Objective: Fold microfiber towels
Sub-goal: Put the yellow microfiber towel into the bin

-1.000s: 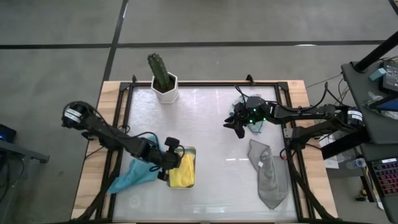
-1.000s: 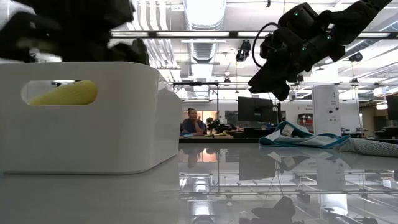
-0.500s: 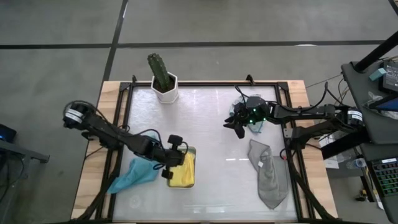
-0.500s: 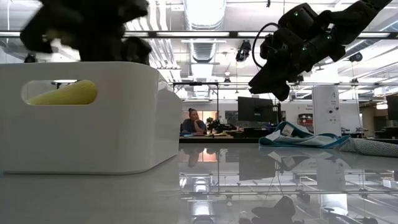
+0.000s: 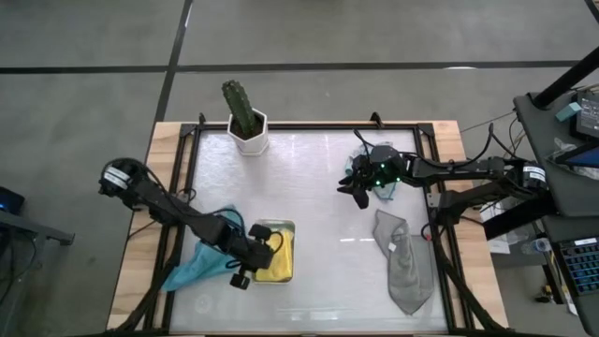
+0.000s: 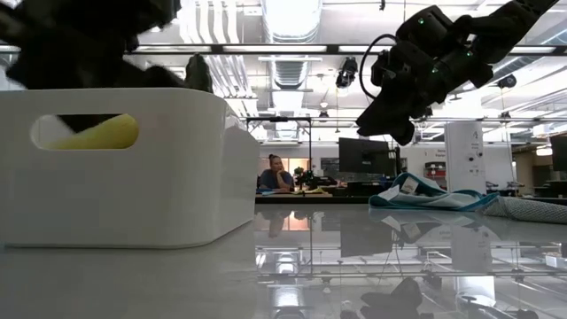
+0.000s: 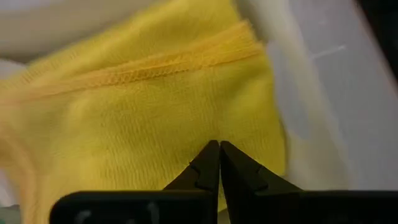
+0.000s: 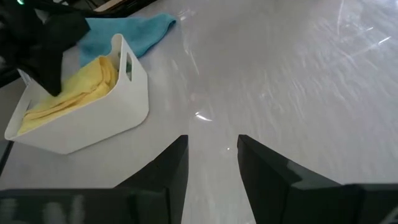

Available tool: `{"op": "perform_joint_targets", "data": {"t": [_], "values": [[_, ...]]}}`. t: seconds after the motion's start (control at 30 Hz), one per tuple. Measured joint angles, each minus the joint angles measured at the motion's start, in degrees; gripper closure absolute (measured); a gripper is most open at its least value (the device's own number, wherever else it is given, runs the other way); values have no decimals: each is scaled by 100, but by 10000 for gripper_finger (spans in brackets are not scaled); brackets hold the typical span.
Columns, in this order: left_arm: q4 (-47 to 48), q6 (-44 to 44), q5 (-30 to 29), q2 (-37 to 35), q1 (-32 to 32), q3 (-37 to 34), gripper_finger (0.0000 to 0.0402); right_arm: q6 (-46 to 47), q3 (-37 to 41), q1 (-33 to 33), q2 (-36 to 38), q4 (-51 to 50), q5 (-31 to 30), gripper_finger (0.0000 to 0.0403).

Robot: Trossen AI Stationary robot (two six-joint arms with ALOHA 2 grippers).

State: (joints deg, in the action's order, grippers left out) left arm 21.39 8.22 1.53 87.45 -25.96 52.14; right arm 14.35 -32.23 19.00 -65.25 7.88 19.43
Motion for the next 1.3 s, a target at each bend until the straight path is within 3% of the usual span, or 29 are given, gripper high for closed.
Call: {"op": "perform_joint_targets", "data": {"t": [0.23, 0.5, 0.73, 0.8, 1.0, 1.3], "values": [[-37, -3, -135, 369, 28, 3, 401, 2, 0, 0, 0, 5, 2, 273], [272, -16, -285, -170, 52, 136, 401, 2, 0, 0, 0, 4, 2, 273], [959, -97, -1812, -513, 147, 89, 401, 2, 0, -2, 0, 2, 3, 273], [930, -194, -2005, -510, 202, 1, 402, 7, 0, 0, 0, 2, 3, 273], [518, -260, -2028, -298, 398, -336, 402, 4, 0, 0, 0, -3, 1, 273], [502, -839, -2054, -176, 459, -47, 402, 20, 1, -2, 0, -36, 2, 273]]}}
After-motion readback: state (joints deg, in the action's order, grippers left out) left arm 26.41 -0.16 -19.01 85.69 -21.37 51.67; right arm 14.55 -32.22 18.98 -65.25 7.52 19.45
